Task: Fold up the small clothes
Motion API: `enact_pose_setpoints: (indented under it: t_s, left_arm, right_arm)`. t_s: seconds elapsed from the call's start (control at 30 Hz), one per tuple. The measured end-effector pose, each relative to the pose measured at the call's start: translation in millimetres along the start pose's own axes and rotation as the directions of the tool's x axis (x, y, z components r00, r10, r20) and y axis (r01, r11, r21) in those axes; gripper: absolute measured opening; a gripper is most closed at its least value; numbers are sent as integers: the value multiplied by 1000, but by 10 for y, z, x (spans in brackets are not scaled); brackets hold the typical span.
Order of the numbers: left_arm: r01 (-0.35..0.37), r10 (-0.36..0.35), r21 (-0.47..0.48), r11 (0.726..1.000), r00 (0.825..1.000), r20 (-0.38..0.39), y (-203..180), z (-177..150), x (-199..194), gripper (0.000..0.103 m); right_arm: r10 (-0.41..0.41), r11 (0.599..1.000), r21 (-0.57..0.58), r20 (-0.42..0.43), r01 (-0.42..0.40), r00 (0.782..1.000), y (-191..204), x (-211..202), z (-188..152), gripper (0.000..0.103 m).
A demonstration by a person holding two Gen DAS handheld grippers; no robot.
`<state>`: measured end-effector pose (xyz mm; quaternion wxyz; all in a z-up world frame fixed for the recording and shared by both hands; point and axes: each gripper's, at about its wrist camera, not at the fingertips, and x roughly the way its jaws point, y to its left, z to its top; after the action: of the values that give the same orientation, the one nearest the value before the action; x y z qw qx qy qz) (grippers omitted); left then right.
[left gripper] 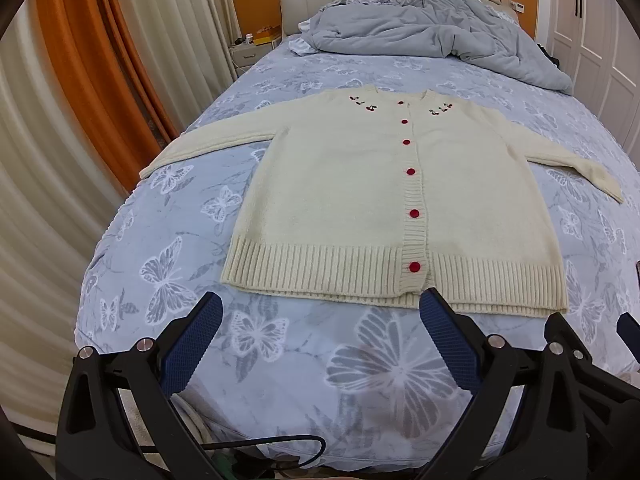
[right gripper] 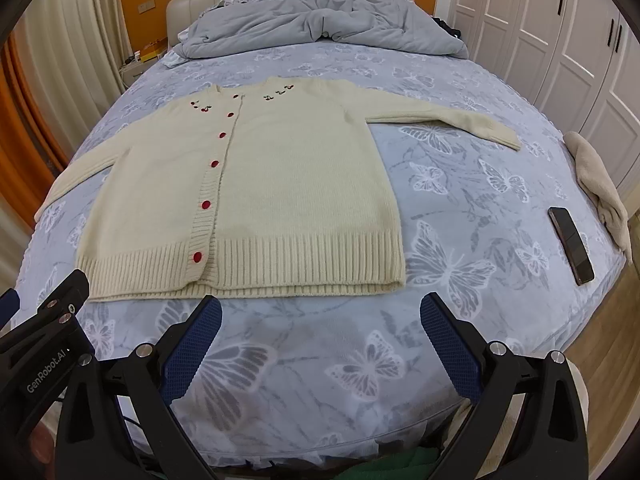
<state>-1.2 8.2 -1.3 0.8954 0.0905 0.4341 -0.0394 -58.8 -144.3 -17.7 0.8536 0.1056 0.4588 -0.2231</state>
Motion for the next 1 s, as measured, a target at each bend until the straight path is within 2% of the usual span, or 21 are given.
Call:
enact_pose_setpoints:
  t_s: [1.0]
  left_arm:
    - [-4, 4, 1, 1000, 1000, 13, 33, 21, -44, 96]
  right_arm:
    - [-5, 1000, 2, 11, 5, 1000, -10, -79, 6, 98]
